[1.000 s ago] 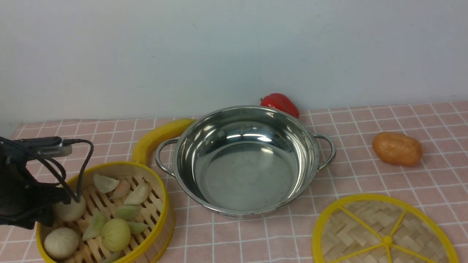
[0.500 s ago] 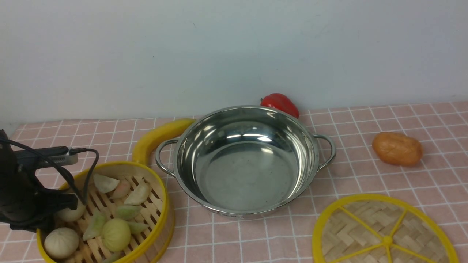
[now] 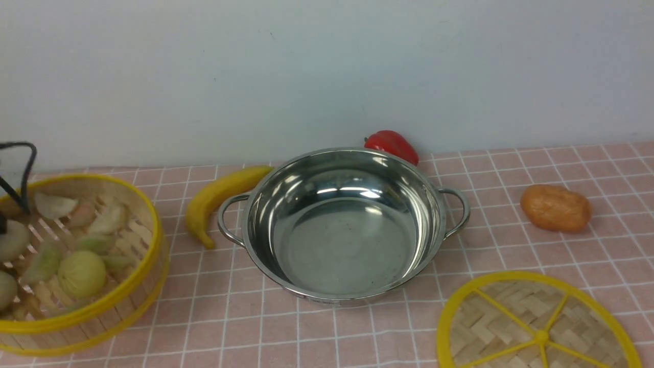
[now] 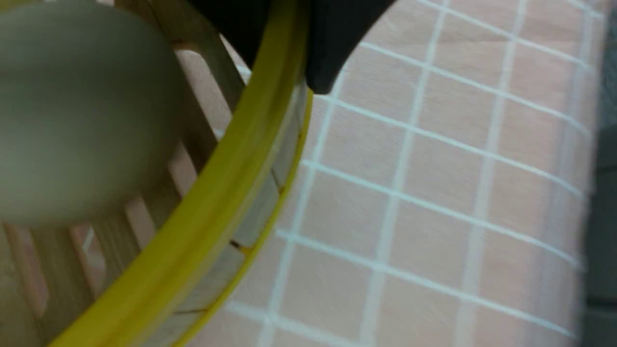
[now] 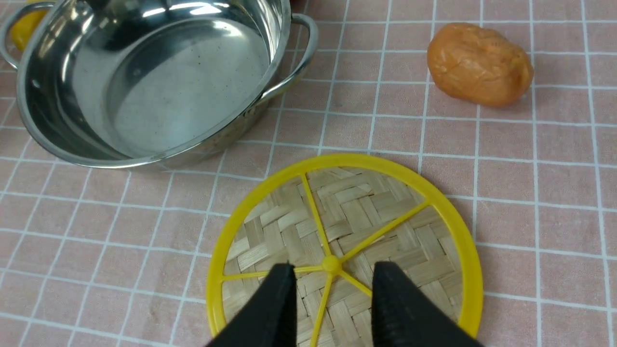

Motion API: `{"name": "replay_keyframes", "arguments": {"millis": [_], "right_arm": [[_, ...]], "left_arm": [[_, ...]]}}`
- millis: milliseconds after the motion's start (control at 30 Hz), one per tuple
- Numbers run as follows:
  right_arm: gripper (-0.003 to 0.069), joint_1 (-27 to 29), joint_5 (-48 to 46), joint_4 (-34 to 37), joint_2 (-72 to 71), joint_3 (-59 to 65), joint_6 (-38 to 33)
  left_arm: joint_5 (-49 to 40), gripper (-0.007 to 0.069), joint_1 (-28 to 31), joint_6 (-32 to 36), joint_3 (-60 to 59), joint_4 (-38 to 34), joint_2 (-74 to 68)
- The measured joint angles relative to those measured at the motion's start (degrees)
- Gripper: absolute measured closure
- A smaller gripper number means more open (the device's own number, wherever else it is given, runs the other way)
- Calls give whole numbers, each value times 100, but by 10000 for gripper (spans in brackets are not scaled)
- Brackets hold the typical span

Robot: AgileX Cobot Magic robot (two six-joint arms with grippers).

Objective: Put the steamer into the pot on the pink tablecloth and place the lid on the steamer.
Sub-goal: 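Place the bamboo steamer basket with dumplings into the steel pot with the left gripper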

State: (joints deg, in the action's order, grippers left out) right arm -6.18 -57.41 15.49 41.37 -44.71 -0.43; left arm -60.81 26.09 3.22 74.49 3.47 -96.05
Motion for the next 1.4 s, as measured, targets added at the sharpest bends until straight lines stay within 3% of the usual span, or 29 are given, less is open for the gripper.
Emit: {"name": "replay_keyframes", "arguments": {"millis": [167,267,300,333,433,633,900,1400], "right_arm": [[419,0,-11,113,0,0,0],[419,0,-22,209,0,0,0],[419,0,-35,296,0,0,0],[419,0,-35,321,0,0,0],[419,0,-35,511,0,0,0],[419,0,-67,674,0,0,0],[419,0,-122,690,0,0,0],[419,0,-135,707,0,0,43]], "left_arm": [[-522,595,-519,517,877,-913,123],[-516,595,-1256,528,1247,-1130,97],[-490,595,-1910,422,1545,-1168,12],[-484,595,-1979,408,1574,-1168,-3],[-467,595,-3068,142,2172,-1040,-428],[-733,595,-4205,-405,3419,-347,-1733],[-965,595,-4385,-489,4482,-66,-2966],[-954,595,-4385,-383,4623,-155,-3773]]}}
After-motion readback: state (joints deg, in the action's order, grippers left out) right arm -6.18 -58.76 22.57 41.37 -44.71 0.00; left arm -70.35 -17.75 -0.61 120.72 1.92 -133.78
